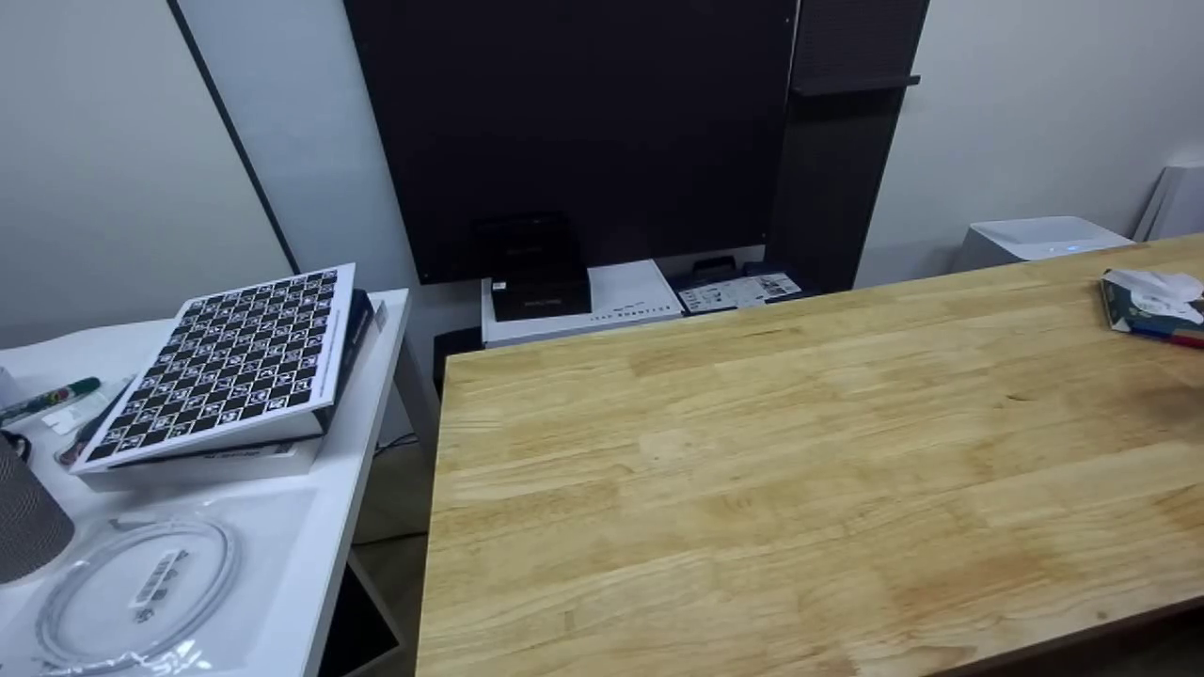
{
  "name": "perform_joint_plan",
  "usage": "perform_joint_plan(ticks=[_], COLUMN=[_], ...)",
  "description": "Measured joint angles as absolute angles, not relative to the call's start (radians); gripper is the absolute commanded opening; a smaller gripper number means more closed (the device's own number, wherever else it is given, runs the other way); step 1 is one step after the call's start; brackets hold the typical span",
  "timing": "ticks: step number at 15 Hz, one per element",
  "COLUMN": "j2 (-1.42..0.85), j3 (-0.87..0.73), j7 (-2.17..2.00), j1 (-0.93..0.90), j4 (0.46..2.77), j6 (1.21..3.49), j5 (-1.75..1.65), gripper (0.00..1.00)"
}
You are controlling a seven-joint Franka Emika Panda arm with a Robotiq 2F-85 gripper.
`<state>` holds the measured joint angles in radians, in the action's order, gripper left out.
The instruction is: Remove the spoon from the mug and put it on the table
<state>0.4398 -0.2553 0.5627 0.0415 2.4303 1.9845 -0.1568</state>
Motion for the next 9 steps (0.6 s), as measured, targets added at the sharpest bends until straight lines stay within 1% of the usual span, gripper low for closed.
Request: perform_joint_plan(ticks=[4,9], j2=[0.412,0.338], j3=[-0.34,-0.381], j7=[0.732,0.827], j1=[0.055,0.105], j4=[2.427,2.411], j6=[1.99,1.991], j5=[-0.087,-0.041], gripper=[1.0,1.0])
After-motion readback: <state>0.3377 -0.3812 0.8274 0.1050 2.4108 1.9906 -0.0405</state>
